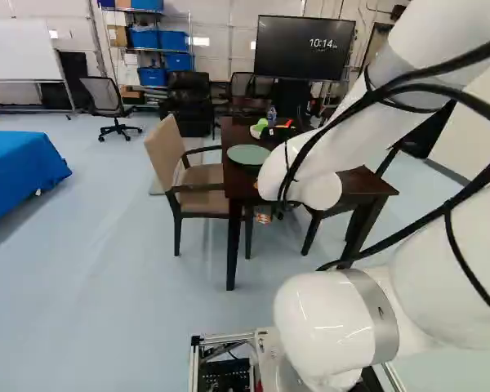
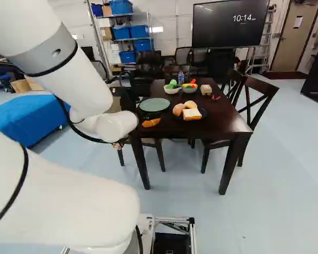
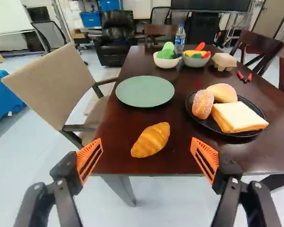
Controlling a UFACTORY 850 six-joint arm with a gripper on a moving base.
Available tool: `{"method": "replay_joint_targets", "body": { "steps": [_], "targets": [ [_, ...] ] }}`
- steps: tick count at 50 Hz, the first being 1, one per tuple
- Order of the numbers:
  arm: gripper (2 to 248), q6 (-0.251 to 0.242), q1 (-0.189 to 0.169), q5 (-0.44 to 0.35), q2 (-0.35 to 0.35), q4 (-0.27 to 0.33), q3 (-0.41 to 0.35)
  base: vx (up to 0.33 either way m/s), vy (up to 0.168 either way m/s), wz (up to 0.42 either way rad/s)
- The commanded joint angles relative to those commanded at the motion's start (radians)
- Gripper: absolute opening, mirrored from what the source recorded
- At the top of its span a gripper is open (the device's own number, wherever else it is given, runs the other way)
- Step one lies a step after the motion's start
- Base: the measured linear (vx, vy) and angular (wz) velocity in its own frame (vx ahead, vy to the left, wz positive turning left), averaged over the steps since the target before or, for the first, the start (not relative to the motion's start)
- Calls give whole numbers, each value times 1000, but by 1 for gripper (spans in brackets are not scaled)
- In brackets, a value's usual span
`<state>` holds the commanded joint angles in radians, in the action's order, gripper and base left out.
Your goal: Move the croissant to the empty plate
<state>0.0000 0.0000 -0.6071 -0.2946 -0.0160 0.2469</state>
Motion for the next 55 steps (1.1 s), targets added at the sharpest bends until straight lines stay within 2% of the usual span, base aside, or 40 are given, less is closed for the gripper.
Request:
{"method": "replay_joint_targets", "body": {
  "steps": [41, 55],
  "targets": [
    [247, 0, -8, 285, 127, -61, 214, 0, 0, 0],
    [247, 0, -11, 383, 166, -62, 285, 0, 0, 0]
  ]
}}
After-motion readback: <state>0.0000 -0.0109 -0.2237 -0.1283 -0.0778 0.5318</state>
